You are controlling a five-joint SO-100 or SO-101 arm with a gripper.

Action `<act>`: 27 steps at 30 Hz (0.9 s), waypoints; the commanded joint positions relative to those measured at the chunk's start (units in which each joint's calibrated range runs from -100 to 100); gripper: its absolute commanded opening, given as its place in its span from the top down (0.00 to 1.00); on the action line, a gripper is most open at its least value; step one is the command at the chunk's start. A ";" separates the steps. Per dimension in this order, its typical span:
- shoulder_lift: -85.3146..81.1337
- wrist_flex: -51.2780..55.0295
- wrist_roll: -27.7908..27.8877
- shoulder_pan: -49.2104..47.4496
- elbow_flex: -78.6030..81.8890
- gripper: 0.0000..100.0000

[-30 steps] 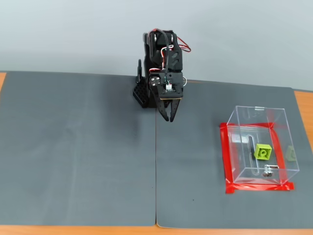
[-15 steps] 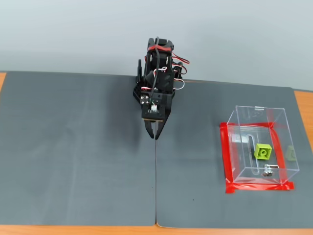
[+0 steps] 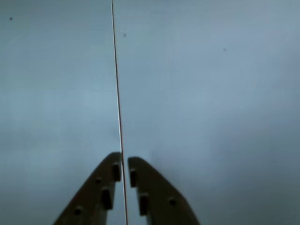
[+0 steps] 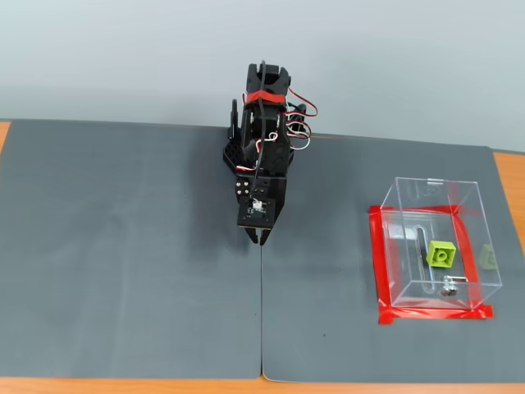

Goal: Pick the green lego block and place it into the transparent box

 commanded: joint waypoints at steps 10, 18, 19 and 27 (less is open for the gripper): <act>-0.09 15.24 0.03 0.44 -4.45 0.98; -0.09 15.24 -0.34 0.66 -4.45 0.98; -0.09 15.24 -0.34 0.66 -4.45 0.98; -0.09 15.24 -0.34 0.66 -4.45 0.98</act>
